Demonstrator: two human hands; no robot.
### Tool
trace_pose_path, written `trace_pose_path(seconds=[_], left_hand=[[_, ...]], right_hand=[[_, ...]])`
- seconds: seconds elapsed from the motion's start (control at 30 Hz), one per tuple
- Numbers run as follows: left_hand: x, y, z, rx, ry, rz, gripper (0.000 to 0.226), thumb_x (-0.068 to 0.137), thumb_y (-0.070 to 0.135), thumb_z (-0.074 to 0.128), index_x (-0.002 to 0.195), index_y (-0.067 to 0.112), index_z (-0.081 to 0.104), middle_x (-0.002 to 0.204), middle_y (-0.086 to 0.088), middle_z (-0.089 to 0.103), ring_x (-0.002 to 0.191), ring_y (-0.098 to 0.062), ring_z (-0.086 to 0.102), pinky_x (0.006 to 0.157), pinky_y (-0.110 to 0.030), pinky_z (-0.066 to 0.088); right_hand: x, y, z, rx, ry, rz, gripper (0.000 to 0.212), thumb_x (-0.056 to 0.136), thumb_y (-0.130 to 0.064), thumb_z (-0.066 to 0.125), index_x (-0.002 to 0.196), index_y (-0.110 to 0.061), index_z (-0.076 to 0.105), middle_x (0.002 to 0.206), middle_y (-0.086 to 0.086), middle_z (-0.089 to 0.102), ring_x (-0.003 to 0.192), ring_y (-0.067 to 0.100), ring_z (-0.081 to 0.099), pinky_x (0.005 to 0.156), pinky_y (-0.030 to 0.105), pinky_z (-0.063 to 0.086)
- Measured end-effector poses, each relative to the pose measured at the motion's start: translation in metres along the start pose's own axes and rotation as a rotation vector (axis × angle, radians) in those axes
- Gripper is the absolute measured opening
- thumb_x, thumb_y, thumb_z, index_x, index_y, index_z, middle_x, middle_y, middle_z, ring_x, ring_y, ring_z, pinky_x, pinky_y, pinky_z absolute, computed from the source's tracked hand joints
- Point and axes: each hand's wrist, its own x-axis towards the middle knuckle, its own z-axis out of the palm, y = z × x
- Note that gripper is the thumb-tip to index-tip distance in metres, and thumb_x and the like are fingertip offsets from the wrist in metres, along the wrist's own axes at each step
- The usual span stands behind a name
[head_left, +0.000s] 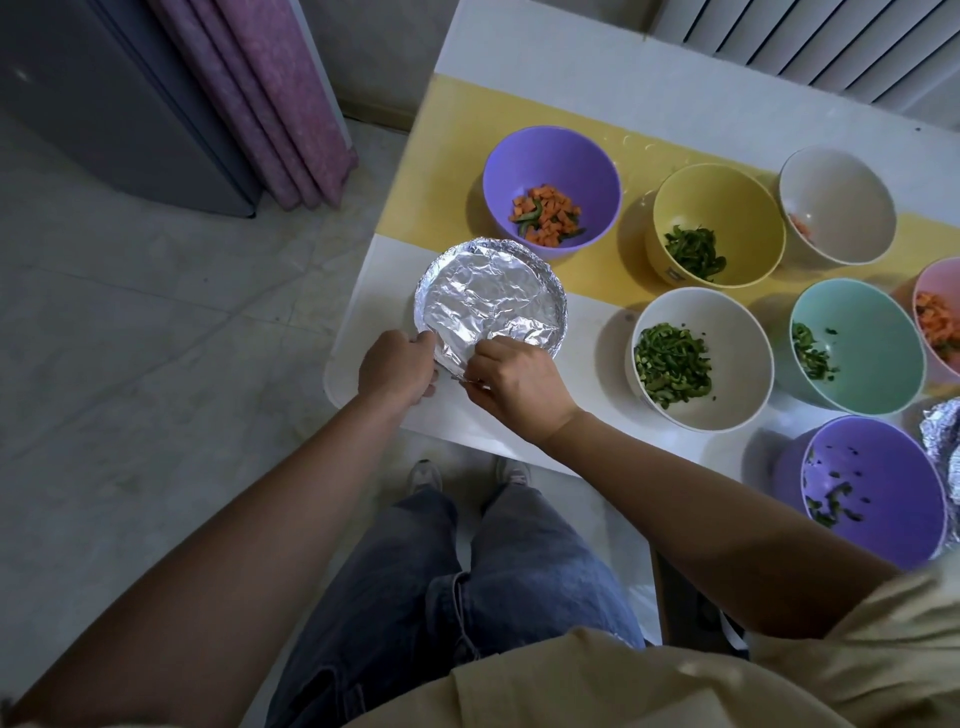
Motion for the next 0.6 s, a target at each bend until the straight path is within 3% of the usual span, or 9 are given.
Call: trace_pose_path(seconds=[0.1, 0.2, 0.3, 0.4, 0.6], left_hand=[[-0.011, 0.001, 0.007, -0.011, -0.073, -0.083, 0.045, 0.092, 0.046, 0.053, 0.084, 0.002, 0.062, 0.076, -0.014, 0.068, 0.069, -0.030, 0.069, 0.072, -0.037, 0.056], [-0.015, 0.001, 0.014, -0.103, -0.086, -0.082, 0.029, 0.098, 0.024, 0.047, 0.085, 0.001, 0.059, 0.078, -0.019, 0.065, 0.070, -0.031, 0.066, 0.072, -0.039, 0.055], [-0.011, -0.002, 0.015, -0.080, -0.032, -0.043, 0.025, 0.096, 0.013, 0.043, 0.077, 0.003, 0.057, 0.070, -0.016, 0.065, 0.069, -0.034, 0.069, 0.077, -0.044, 0.058], [-0.006, -0.003, 0.011, -0.040, -0.012, -0.008, 0.025, 0.095, 0.015, 0.044, 0.085, 0.001, 0.062, 0.065, -0.012, 0.067, 0.066, -0.033, 0.070, 0.075, -0.043, 0.059], [-0.003, -0.001, 0.008, 0.009, -0.015, 0.007, 0.027, 0.094, 0.020, 0.044, 0.097, 0.001, 0.064, 0.064, -0.010, 0.070, 0.063, -0.030, 0.071, 0.067, -0.036, 0.057]], right_hand=[[0.008, -0.003, 0.001, -0.003, 0.041, 0.013, 0.019, 0.075, -0.007, 0.067, 0.060, -0.008, 0.056, 0.063, 0.008, 0.054, 0.058, 0.030, 0.055, 0.045, 0.030, 0.041], [0.011, -0.007, 0.005, 0.016, 0.053, 0.026, 0.020, 0.078, -0.013, 0.055, 0.059, -0.007, 0.059, 0.061, 0.008, 0.054, 0.057, 0.029, 0.056, 0.043, 0.029, 0.042], [0.012, -0.007, 0.005, 0.012, 0.014, 0.023, 0.015, 0.075, -0.014, 0.069, 0.063, -0.007, 0.062, 0.064, 0.008, 0.057, 0.060, 0.029, 0.058, 0.051, 0.029, 0.042], [0.003, 0.002, -0.001, 0.006, -0.048, 0.009, 0.020, 0.068, -0.015, 0.082, 0.074, -0.007, 0.064, 0.074, 0.009, 0.060, 0.068, 0.030, 0.059, 0.060, 0.032, 0.042], [-0.002, 0.003, -0.002, -0.013, 0.030, 0.026, 0.021, 0.075, -0.003, 0.072, 0.062, -0.007, 0.055, 0.067, 0.009, 0.054, 0.062, 0.031, 0.054, 0.047, 0.033, 0.042]])
